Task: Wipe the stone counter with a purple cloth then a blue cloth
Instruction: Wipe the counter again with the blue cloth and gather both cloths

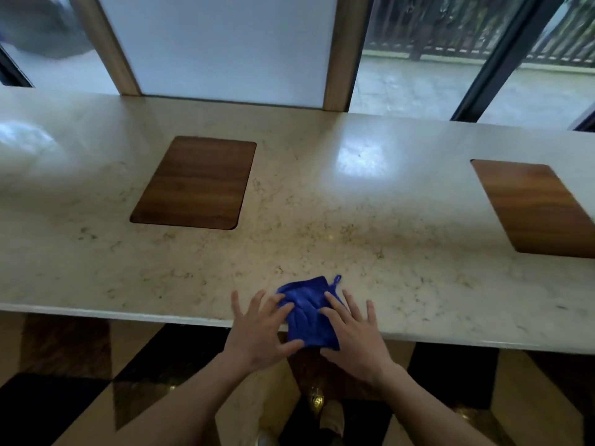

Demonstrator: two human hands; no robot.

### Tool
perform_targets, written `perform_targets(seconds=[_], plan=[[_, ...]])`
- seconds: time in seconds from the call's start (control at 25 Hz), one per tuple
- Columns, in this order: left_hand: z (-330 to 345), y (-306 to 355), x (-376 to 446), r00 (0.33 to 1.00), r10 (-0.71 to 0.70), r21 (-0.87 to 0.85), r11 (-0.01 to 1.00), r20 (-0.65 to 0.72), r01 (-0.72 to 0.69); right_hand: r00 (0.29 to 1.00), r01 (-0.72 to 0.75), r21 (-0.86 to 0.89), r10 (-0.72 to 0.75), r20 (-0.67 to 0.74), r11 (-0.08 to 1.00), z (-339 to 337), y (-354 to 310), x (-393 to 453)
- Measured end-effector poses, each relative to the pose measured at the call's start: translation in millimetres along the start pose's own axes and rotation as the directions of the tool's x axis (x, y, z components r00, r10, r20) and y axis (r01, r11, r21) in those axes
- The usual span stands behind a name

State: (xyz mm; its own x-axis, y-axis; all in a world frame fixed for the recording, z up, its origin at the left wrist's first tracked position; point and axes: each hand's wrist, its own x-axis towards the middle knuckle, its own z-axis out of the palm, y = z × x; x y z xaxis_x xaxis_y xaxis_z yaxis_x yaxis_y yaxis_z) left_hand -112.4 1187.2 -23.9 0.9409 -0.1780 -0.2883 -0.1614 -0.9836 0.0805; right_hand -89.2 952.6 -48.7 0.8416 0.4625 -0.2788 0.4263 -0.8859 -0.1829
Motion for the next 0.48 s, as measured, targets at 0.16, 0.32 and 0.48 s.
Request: perform_targets(seconds=[0.16, 0.32, 0.48], plan=[[-6.9, 31.3, 8.4, 0.998, -0.055, 0.175, 0.983, 0.030, 0.049, 0.999, -0.033, -0.066, 0.034, 0.007, 0.997, -9.4, 2.7, -20.0], [-9.4, 44.0, 14.2, 0.998, -0.052, 0.174, 0.983, -0.035, 0.058, 0.971, -0.031, 0.004, 0.031, -0.236, 1.000, -13.1, -7.4, -18.9], [-11.8, 52.8, 4.9, 0.998, -0.063, 0.053, 0.997, -0.031, 0.064, 0.959, -0.053, 0.112, 0.082, -0.272, 0.992, -23.0, -6.1, -32.2]])
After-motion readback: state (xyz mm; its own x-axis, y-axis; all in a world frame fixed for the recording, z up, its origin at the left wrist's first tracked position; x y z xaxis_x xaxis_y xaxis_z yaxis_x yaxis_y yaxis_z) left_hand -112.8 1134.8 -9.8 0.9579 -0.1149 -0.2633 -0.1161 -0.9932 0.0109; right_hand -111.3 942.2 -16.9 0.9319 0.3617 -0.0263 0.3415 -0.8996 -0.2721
